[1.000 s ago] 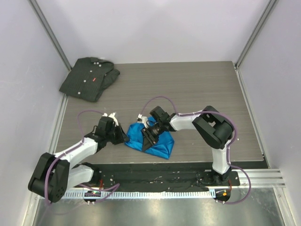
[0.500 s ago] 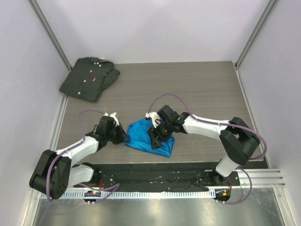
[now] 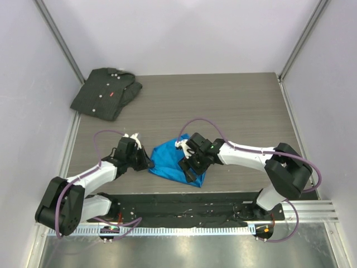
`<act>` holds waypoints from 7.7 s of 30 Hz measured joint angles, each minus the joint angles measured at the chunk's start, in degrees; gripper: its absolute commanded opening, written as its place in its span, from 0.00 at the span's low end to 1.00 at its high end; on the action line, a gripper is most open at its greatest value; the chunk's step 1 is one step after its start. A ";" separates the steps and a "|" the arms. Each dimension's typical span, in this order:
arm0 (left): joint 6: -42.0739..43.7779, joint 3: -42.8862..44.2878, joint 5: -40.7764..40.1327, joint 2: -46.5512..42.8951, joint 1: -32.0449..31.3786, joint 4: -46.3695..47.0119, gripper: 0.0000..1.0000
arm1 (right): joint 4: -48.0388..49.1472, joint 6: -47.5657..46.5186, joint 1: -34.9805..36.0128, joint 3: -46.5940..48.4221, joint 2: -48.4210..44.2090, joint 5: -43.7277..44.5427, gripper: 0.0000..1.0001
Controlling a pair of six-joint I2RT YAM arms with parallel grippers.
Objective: Fold the napkin, place the utensils inside, and roll it up
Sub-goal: Roll the napkin with the utensil
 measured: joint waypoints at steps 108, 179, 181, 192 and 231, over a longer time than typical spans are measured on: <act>-0.57 8.66 6.47 13.51 0.00 0.44 0.00 | 2.80 27.36 -5.68 -11.82 -2.99 -11.74 0.15; 0.00 5.75 -8.22 -8.57 0.00 -12.96 0.70 | 17.29 5.66 13.44 3.65 9.29 9.33 0.21; 0.02 4.28 -9.18 -11.56 0.00 -13.42 0.70 | 18.56 6.34 12.35 2.40 8.81 5.20 0.20; -0.02 -0.79 -4.22 -16.52 0.00 -11.23 0.74 | 21.73 8.98 2.16 -0.79 11.04 -18.73 0.17; -0.04 -3.26 5.27 -0.70 -1.42 5.51 0.00 | 17.44 8.31 -4.07 4.72 18.36 -34.25 0.58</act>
